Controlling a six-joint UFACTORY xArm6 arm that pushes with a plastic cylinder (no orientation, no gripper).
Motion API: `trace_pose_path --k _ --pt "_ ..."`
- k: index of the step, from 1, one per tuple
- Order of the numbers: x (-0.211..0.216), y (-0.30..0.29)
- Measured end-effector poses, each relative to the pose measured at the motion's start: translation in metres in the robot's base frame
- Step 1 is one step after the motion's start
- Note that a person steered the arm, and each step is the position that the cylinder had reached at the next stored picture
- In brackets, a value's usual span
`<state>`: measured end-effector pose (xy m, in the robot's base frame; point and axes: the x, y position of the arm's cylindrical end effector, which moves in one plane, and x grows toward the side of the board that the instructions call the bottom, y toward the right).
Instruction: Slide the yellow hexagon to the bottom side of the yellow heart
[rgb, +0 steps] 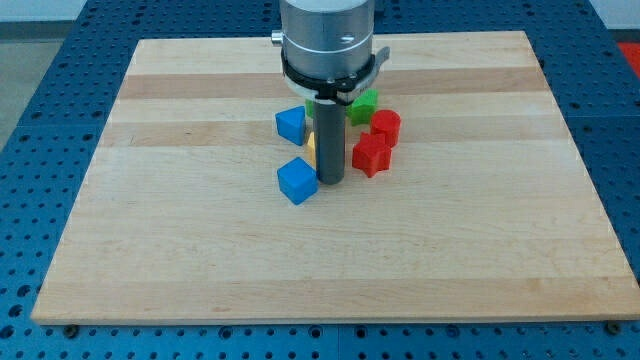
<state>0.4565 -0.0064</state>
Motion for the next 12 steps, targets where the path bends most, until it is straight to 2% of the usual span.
trace_pose_path --k 6,10,12 --pt "-0.007 -0.052" --pt "-0.051 -0.053" --pt "-0.048 -0.056"
